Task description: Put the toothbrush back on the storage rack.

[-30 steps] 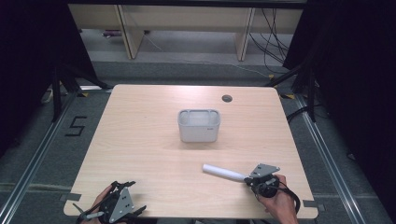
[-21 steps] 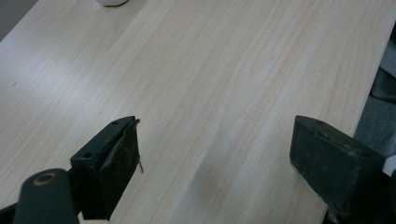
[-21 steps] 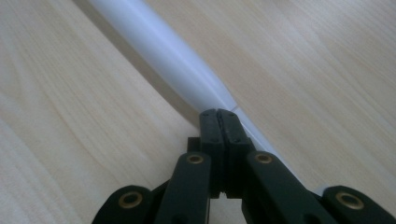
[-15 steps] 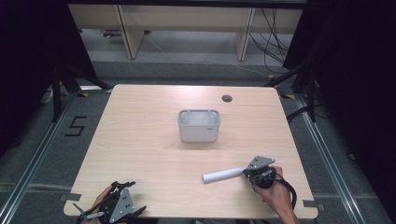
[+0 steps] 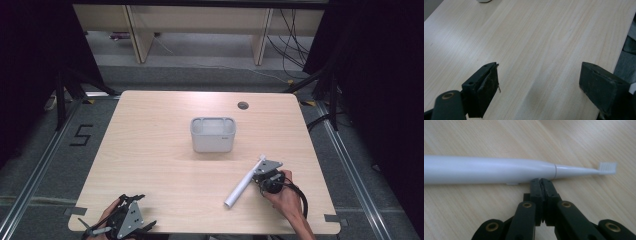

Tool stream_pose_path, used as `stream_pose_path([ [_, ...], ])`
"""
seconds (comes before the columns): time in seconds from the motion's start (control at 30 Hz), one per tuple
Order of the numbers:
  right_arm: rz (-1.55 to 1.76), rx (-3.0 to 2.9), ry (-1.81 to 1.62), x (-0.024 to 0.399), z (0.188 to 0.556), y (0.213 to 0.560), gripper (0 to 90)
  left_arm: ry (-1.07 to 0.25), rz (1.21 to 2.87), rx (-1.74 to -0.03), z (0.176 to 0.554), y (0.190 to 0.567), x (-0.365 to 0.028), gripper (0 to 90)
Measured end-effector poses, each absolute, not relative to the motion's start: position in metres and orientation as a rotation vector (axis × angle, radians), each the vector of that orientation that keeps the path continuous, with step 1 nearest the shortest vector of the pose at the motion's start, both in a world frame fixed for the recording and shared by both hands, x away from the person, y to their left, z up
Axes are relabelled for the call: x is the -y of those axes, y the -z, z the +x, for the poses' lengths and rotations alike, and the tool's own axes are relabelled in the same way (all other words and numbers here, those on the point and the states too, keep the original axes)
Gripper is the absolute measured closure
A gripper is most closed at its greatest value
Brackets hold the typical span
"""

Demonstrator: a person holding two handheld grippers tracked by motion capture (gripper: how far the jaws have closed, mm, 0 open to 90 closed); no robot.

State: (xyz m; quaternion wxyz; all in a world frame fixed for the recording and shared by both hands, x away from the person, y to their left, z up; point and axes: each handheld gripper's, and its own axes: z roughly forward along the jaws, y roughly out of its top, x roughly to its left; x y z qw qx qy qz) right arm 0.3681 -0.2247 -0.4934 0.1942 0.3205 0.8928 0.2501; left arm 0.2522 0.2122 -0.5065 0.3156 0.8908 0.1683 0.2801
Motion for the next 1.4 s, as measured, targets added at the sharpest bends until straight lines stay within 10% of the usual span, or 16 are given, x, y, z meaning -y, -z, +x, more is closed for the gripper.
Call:
stream_pose_path([
  [0.4, 0.887, -2.509, -0.684, 0.213, 0.377, 0.496, 85.2, -0.744, 2.352, -0.438, 0.252, 0.506, -0.213, 15.4],
  [0.93, 1.21, -2.455, -0.808, 0.223, 0.374, 0.461, 40.6, -0.737, 2.349, -0.442, 0.252, 0.506, -0.213, 15.4],
  [1.4, 1.231, -2.57, -0.686, 0.196, 0.377, 0.459, 34.7, -0.742, 2.35, -0.442, 0.251, 0.506, -0.213, 15.4],
])
